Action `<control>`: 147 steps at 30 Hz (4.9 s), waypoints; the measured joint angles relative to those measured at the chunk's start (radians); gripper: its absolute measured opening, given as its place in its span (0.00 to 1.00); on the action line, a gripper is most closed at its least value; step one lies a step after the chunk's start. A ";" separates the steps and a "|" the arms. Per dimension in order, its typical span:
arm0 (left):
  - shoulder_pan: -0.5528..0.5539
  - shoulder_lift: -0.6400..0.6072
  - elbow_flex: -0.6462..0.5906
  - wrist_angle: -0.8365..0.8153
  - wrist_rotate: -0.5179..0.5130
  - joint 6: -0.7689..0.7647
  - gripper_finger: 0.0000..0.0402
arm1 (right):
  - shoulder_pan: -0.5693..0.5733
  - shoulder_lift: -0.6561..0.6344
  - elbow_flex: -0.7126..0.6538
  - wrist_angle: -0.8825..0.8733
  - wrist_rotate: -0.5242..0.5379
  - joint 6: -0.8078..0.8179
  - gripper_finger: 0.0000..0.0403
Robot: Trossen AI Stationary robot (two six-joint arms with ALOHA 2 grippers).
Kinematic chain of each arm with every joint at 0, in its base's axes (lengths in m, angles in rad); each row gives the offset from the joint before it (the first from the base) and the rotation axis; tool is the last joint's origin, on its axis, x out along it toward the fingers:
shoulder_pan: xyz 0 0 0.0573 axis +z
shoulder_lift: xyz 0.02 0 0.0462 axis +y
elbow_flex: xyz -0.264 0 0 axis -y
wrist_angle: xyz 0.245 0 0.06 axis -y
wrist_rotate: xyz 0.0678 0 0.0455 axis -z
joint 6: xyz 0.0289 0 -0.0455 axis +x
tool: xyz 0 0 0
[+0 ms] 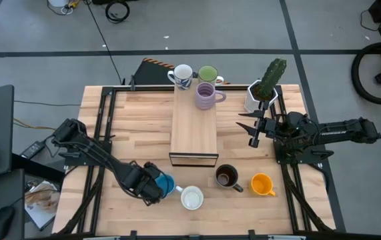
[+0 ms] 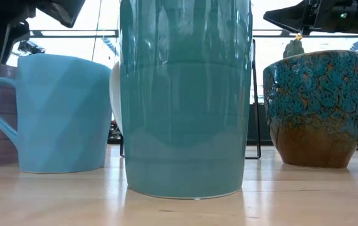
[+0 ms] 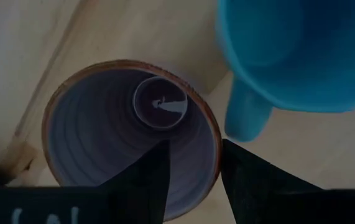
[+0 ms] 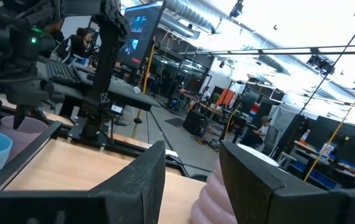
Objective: Place coffee mugs
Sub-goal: Put the purple mug on the shelf, then put the blue mug on the shelf
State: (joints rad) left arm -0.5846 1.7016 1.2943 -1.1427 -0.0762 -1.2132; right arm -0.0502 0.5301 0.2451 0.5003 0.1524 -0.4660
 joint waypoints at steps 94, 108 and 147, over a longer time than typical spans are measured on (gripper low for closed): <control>0.966 0.111 0.551 -0.029 0.010 1.670 0.09 | 0.000 0.059 0.000 -0.017 0.008 0.100 0.39; 0.938 0.114 0.550 0.016 -0.113 1.700 0.33 | 0.000 0.059 0.000 -0.023 0.008 0.100 0.39; 0.844 0.097 0.555 0.066 -0.298 1.744 0.45 | 0.000 0.059 0.000 -0.031 0.008 0.104 0.39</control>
State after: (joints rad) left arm 0.2592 1.7981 1.8488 -1.0766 -0.3740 0.5304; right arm -0.0502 0.5892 0.2451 0.4694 0.1608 -0.3615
